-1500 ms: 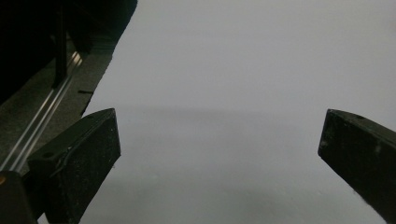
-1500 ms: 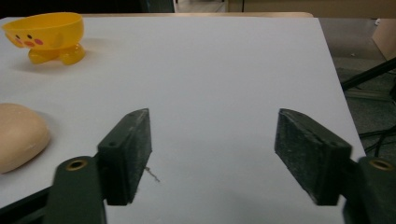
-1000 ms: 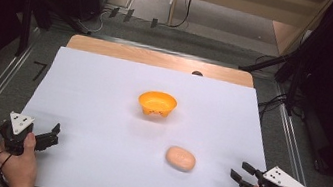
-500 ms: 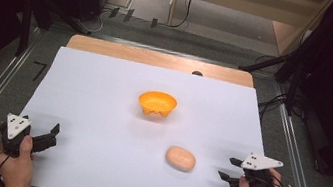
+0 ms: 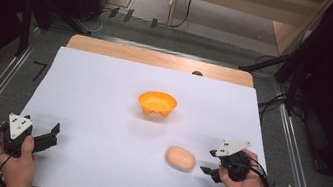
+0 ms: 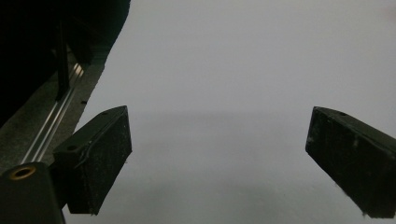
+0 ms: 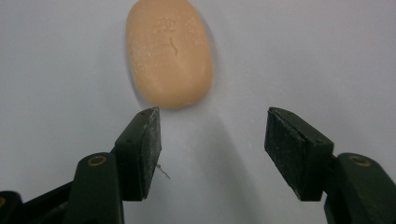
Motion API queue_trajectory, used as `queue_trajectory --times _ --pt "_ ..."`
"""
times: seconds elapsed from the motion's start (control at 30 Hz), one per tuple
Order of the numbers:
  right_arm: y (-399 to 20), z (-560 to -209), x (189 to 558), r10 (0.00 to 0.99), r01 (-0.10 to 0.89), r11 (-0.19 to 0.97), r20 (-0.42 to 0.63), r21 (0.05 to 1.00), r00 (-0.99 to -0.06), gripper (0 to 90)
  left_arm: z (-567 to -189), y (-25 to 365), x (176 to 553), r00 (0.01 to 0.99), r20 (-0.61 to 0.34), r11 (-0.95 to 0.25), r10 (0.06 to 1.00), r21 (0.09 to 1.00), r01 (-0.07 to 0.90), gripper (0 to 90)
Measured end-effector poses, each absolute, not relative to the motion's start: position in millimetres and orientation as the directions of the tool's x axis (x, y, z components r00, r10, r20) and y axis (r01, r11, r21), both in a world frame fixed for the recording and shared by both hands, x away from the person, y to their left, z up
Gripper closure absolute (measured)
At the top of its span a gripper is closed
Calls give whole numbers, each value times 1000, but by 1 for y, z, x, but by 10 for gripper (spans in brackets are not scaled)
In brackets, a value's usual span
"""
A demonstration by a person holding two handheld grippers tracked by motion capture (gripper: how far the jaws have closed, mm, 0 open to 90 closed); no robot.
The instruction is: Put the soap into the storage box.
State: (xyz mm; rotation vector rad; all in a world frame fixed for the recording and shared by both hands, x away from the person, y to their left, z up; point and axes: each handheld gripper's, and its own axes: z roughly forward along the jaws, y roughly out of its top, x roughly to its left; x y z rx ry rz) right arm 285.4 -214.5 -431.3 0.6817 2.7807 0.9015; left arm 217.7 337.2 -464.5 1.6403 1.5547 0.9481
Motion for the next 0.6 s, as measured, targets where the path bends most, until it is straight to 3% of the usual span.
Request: queue_trajectory --times 0.6 --pt "-165 -437 296 373 340 786 41 517 -927 322 -465 334 220 53 79 -95 995 847 523 76"
